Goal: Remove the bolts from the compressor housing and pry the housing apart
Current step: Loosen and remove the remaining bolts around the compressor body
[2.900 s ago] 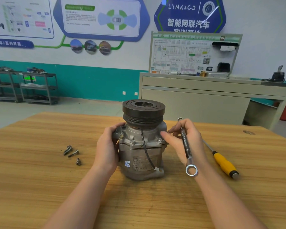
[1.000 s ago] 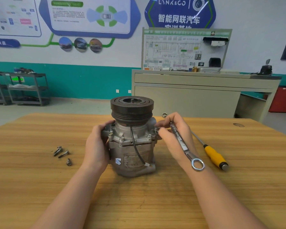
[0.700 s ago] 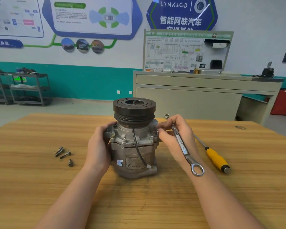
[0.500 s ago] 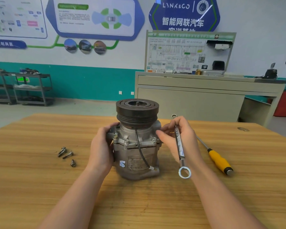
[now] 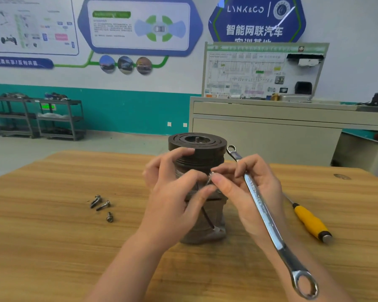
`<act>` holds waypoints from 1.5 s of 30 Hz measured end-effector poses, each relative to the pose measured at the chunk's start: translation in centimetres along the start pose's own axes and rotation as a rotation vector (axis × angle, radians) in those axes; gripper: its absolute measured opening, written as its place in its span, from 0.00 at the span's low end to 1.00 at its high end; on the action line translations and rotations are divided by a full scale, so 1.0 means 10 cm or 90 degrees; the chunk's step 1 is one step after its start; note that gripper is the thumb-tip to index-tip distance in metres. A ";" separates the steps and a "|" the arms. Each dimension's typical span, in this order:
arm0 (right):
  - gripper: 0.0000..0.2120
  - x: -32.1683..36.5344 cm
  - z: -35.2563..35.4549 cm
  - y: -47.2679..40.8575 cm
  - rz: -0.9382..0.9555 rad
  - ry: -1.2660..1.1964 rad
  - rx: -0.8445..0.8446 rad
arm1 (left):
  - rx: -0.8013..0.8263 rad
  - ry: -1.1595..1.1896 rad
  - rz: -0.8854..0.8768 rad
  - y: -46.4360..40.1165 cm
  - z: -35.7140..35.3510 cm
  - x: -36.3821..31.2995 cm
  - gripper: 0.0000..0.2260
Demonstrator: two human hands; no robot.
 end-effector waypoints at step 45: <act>0.12 -0.17 0.22 0.17 -0.335 0.030 -0.416 | -0.027 0.576 0.706 0.20 -0.25 0.81 0.17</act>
Point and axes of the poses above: each hand's wrist, its own y-axis away from the middle knuckle, its own z-axis out of the back of the hand, x = y × z, the point moved 5 cm from there along -y, towards the middle knuckle, and after that the axes turned 2 degrees about z, right-handed, at the moved point
